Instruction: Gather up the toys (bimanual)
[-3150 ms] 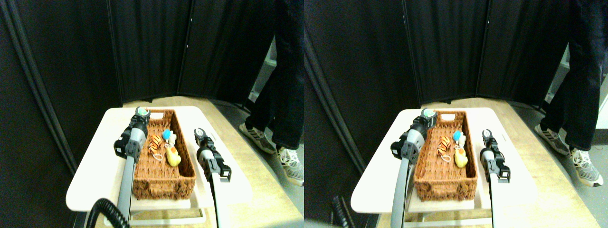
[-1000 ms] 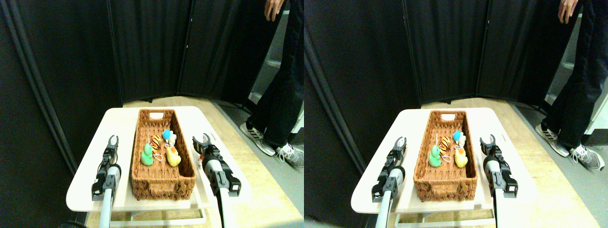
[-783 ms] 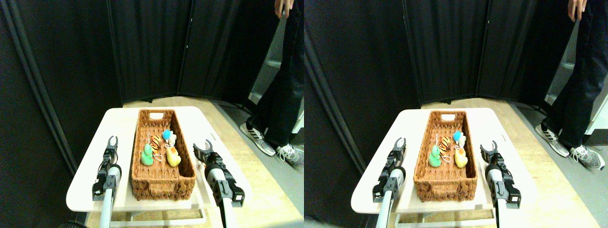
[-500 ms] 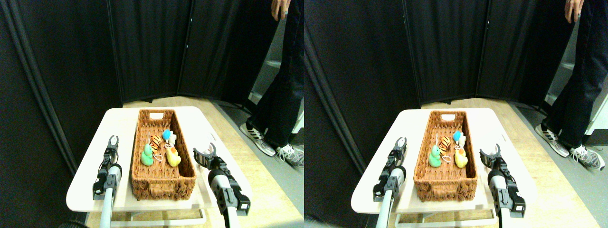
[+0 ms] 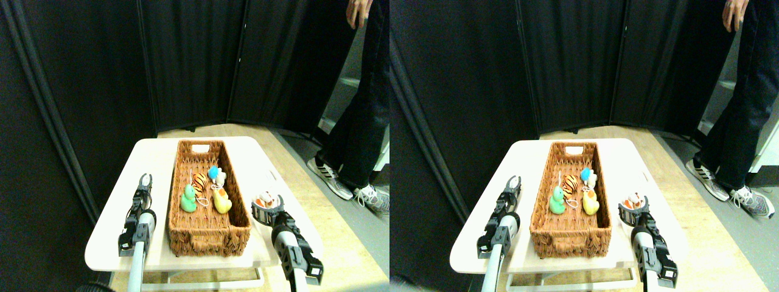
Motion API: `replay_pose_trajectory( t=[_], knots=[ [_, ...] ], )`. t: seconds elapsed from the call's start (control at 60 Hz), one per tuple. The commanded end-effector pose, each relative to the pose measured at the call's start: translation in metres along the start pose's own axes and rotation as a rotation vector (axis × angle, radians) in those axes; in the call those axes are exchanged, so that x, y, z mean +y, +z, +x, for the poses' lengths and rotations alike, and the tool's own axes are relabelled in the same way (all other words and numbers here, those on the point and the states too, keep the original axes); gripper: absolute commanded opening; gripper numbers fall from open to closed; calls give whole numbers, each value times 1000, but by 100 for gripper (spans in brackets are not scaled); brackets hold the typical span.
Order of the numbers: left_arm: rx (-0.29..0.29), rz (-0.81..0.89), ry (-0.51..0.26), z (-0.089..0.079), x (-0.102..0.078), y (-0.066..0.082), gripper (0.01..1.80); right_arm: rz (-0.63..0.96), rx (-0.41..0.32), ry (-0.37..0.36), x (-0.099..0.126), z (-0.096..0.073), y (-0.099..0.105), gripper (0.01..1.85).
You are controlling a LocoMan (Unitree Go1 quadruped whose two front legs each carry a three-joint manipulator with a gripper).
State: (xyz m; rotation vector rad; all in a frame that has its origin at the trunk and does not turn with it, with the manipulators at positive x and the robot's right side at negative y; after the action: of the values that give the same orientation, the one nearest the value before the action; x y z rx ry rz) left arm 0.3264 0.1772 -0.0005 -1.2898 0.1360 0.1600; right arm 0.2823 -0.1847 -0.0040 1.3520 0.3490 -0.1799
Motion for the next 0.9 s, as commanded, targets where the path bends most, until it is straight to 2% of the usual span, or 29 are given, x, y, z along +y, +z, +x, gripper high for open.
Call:
replay_pose_trajectory(
  t=[0.017,0.067,0.317,0.367,0.467,0.6,0.767,0.833,0.867,0.9],
  knots=[
    [7,-10,-45,0,-8,0,1,-16,6,23,2,3,2,74],
    [5,-9,-50,0,-8,-1,1,-29,-14,-4,-1,4,3,75],
    [4,-19,-39,-3,-12,-3,1,-57,-61,-41,-4,13,9,82],
    [3,-19,-39,-3,-13,-3,1,-24,-66,-63,-5,15,10,78],
    [3,-9,-42,-3,-13,-3,1,-56,-82,-71,-5,20,12,71],
    [8,-6,-43,-1,-13,-2,1,-46,-86,-75,-6,26,14,70],
    [2,-25,-38,2,-12,-1,1,-43,-113,-75,-8,34,16,57],
    [4,-11,-42,3,-13,-2,1,-45,-129,-76,-10,37,17,39],
    [4,-12,-42,3,-13,-1,1,-45,-131,-76,-10,37,17,37],
    [1,-24,-42,4,-12,-1,1,-25,-129,-58,-10,39,17,17]
  ],
)
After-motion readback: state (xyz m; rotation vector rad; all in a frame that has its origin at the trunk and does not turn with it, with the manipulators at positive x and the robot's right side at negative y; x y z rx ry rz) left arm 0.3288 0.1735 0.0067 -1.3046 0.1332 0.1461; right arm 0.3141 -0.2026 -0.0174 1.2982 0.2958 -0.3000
